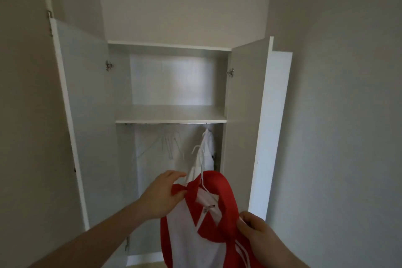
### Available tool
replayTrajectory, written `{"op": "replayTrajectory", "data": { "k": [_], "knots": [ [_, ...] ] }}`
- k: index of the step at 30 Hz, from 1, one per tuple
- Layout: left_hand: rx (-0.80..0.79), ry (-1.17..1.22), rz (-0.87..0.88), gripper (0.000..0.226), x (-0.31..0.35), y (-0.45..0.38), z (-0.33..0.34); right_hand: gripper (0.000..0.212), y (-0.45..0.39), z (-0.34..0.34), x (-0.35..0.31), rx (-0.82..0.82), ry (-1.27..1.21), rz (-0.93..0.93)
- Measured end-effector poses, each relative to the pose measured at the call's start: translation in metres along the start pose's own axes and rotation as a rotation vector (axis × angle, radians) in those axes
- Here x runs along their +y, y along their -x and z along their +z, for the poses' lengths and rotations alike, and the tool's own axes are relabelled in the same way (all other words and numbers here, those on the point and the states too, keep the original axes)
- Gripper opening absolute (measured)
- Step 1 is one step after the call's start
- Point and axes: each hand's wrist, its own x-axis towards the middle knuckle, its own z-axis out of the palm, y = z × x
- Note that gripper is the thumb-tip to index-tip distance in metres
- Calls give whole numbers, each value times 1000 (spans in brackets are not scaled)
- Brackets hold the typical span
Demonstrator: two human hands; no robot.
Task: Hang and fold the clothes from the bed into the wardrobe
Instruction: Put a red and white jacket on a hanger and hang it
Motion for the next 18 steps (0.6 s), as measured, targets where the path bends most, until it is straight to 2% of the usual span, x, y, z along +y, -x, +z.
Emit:
{"op": "replayTrajectory", "data": {
  "k": [9, 14, 18],
  "knots": [
    [-38, -105, -178, 49, -118, -79, -38, 23, -140, 41, 15, 102, -101, 68],
    [-28, -108, -172, 51, -189, -150, -56, 21, -227, 70, 11, 174, -181, 94],
    [2, -121, -144, 53, -236, -206, -68, 29, -286, 92, 8, 230, -236, 96]
  ]
}}
